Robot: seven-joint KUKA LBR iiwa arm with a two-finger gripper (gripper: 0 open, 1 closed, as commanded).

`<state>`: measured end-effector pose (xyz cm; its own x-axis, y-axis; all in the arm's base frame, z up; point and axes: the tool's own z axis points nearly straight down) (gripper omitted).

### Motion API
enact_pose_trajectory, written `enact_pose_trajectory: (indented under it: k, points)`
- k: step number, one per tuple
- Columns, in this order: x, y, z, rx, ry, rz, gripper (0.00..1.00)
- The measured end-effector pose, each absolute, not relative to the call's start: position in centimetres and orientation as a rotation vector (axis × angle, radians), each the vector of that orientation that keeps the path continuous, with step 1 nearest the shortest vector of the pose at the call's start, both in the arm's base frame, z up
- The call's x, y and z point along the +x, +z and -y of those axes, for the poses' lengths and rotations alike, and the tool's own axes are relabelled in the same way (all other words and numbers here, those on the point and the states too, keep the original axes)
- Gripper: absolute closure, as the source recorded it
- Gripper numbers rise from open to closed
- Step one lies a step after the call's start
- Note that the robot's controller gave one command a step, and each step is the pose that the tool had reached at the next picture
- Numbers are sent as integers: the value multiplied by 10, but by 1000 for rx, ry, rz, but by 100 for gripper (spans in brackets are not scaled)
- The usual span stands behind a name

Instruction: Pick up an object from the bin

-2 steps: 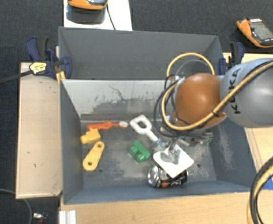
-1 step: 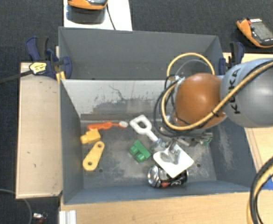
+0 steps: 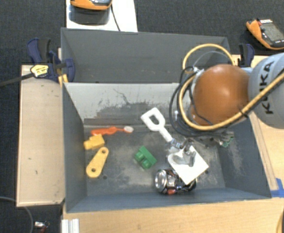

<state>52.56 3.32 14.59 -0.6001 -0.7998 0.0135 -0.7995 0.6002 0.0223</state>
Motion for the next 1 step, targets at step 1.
enact_pose_trajectory:
  k: [1]
  points:
    - [529,222,-31,1461,-27,2753,100]
